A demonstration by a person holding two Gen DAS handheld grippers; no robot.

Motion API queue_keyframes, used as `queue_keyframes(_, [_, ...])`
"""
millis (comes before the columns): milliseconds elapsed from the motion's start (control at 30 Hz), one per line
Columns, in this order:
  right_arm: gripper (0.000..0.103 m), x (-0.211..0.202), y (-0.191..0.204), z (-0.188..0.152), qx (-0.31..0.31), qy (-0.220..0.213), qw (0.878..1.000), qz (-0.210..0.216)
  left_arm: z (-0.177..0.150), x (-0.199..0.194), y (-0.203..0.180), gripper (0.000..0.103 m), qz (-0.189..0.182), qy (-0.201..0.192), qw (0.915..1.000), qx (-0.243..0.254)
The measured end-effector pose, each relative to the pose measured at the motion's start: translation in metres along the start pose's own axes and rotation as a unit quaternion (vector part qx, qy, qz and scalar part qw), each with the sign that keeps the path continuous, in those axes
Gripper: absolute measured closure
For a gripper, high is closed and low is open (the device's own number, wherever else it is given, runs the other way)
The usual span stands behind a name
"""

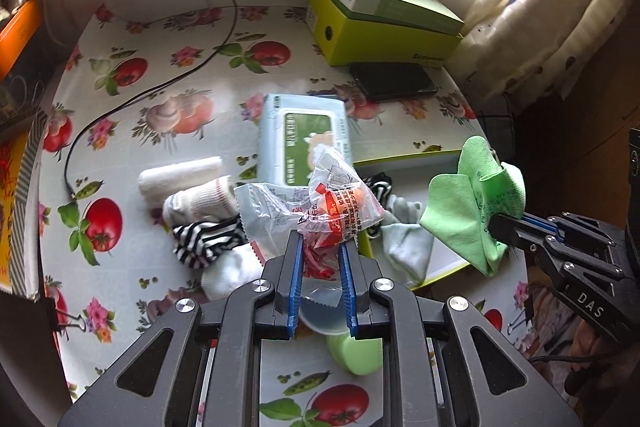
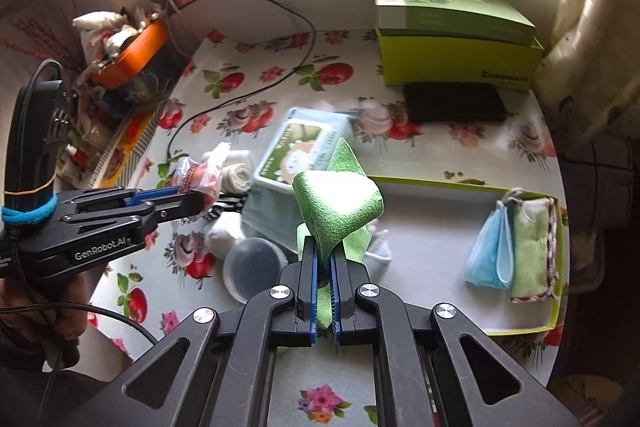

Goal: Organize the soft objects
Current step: 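Carry the light green cloth with the right tool while the left tool carries the bag to the tray, then open the right tool to drop the cloth in the tray while the left tool releases the bag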

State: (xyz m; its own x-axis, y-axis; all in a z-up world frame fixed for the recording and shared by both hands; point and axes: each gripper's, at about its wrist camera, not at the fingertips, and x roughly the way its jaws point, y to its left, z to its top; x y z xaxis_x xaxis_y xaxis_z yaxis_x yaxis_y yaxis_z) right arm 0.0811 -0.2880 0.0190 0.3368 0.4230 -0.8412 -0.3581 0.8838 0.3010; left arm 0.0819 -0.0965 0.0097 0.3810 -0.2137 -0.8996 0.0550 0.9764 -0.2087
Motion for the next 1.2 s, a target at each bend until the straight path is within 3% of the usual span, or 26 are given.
queue_keyframes(633, [0.098, 0.024, -0.112, -0.041, 0.103, 0.042, 0.992, -0.067, 0.026, 0.033, -0.054, 0.085, -0.006, 0.029, 0.9977, 0.060])
queue_keyframes(1033, [0.097, 0.047, -0.153, -0.053, 0.118, 0.080, 0.984, -0.108, 0.037, 0.052, -0.074, 0.085, -0.010, 0.048, 0.9954, 0.083])
queue_keyframes(1133, [0.088, 0.044, -0.156, -0.053, 0.124, 0.078, 0.984, -0.106, 0.040, 0.058, -0.081, 0.085, -0.013, 0.054, 0.9943, 0.091])
queue_keyframes(1200, [0.073, 0.037, -0.153, -0.051, 0.125, 0.068, 0.985, -0.101, 0.041, 0.062, -0.086, 0.085, -0.016, 0.057, 0.9935, 0.097])
